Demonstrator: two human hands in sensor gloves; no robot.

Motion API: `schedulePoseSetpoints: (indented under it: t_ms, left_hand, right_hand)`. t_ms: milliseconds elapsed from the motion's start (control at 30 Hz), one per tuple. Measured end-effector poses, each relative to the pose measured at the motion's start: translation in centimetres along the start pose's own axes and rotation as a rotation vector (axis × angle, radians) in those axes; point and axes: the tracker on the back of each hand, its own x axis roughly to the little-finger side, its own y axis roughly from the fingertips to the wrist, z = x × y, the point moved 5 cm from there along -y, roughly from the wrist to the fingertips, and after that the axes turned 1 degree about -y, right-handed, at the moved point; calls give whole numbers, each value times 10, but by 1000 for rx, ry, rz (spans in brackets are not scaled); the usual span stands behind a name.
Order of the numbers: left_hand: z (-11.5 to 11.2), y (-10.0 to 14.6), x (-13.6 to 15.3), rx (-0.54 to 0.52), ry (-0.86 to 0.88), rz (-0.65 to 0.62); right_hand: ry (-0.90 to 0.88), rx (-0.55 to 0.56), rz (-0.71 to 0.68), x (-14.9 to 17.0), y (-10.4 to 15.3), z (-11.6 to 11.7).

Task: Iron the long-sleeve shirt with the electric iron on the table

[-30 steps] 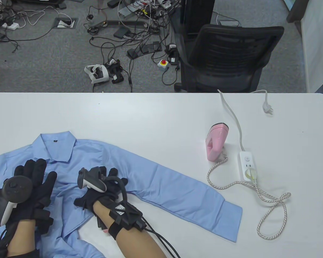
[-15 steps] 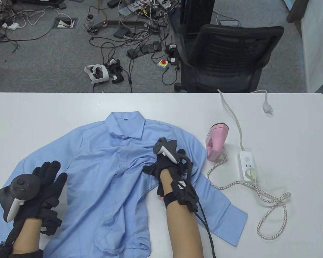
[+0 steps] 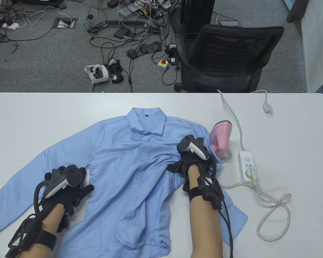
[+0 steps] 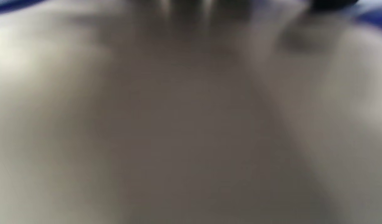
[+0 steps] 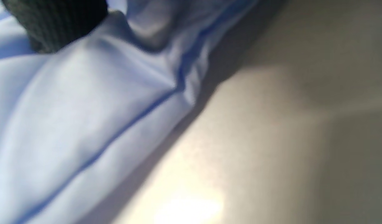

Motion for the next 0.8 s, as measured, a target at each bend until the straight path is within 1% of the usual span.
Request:
schedulePoseSetpoints:
  t_ms: [33, 67, 133, 167, 267, 367, 500, 600, 800]
  left_hand:
    - [-1, -1, 0, 13, 7, -6]
    - [1, -2, 1, -22, 55, -13]
    - [4, -4, 2, -49, 35, -20]
    - [6, -6, 4, -41, 3, -24]
    - [9, -11, 9, -26, 12, -20]
    - [13, -17, 13, -35, 1, -19]
    - [15, -24, 15, -41, 13, -25]
    - [14, -29, 16, -8, 2, -32]
    - [22, -39, 17, -15, -2, -43]
  right_hand:
    - [2, 1, -2, 1, 0, 0]
    - [1, 8, -10, 2, -2, -2]
    - [-5, 9, -13, 4, -3, -3]
    - [-10, 3, -7, 5, -4, -4]
    - [0, -11, 3, 6, -6, -5]
    - [-4, -14, 6, 9, -9, -7]
    - [-13, -22, 24, 12, -14, -12]
    - [-21, -32, 32, 14, -21, -17]
    - [-29, -31, 37, 15, -30, -24]
